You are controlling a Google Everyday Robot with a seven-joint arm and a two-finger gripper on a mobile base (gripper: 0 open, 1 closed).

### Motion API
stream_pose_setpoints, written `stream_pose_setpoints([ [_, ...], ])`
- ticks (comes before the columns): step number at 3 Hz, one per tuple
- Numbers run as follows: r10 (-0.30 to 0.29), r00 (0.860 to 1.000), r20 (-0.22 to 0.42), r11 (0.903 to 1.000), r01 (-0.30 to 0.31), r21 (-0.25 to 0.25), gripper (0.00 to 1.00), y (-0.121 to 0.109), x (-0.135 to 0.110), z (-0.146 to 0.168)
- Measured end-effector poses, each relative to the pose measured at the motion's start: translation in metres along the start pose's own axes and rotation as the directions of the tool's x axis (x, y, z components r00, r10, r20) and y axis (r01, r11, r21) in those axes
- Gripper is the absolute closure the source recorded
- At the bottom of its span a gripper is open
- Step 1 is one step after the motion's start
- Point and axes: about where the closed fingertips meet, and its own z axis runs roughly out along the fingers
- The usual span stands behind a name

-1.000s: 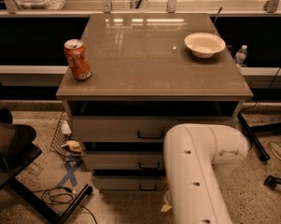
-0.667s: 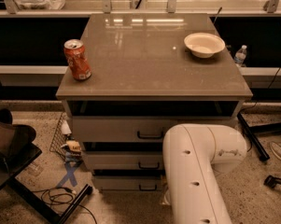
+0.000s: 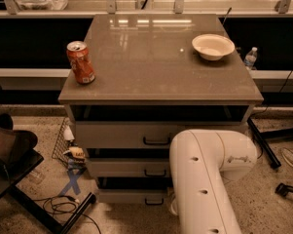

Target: Open bottom drawer

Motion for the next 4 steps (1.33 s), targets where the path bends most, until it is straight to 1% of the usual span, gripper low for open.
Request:
stream_pose_setpoints([
  [1,0.000,1.000,-0.002,1.0000,0.000,-0.001,1.00,0.001,0.001,-0.005],
  [3,0.000,1.000,-0.002,1.0000,0.000,-0.001,1.00,-0.002,-0.001,-0.011],
  [4,0.006,1.000,-0.022,0.9999,-0.007,-0.009,1.00,0.010,0.008,-0.022],
])
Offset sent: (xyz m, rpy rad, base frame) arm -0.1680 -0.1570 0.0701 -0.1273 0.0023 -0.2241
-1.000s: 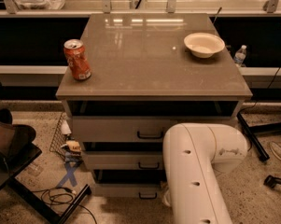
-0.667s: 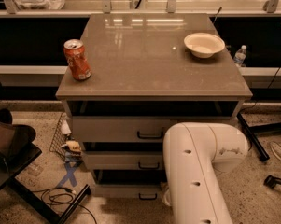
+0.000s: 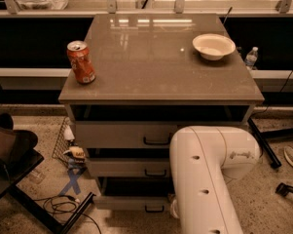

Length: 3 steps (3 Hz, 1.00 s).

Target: Open bottom drawer

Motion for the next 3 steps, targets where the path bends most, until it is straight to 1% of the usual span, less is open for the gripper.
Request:
stream_pose_setpoints([
  [1,0.000,1.000,0.000,1.0000,0.000,0.000,1.00,-0.002,-0.001,-0.003],
  [2,0.009,1.000,-0.014,0.9999,-0.010,-0.006,1.00,0.009,0.006,-0.013],
  [3,0.009,1.000,-0.014,0.9999,-0.010,-0.006,1.00,0.009,0.006,-0.013],
])
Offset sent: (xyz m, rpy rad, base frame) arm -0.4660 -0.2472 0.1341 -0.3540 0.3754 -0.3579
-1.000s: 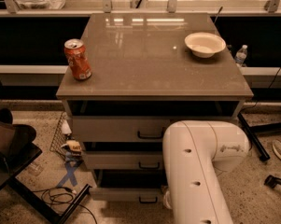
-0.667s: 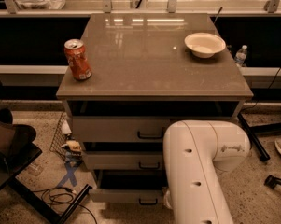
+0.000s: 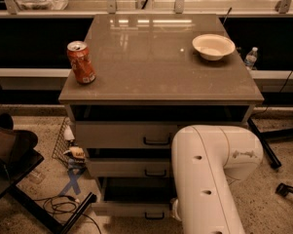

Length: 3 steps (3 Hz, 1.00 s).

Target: Open bottom drawer

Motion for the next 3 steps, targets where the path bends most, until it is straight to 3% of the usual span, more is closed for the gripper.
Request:
stream_pose_setpoints([
  [1,-0.003,1.000,0.011,0.9989,0.003,-0.046,1.00,0.019,0.006,0.000],
  [3,-0.011,1.000,0.006,0.9984,0.011,-0.056,1.00,0.028,0.010,-0.011],
])
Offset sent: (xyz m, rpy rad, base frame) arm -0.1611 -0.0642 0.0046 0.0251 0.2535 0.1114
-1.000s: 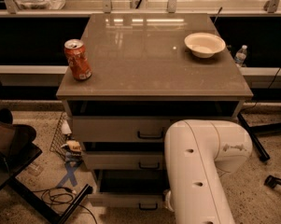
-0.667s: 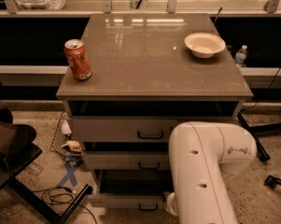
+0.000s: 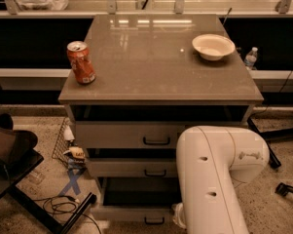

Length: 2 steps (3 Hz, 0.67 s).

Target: Open bottom drawer

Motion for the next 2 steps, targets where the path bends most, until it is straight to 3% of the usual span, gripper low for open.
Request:
stream_pose_setpoints([
  [2,-0.008,1.000,-0.009,1.0000,0.008,-0.002,1.00,0.004,0.001,-0.013],
])
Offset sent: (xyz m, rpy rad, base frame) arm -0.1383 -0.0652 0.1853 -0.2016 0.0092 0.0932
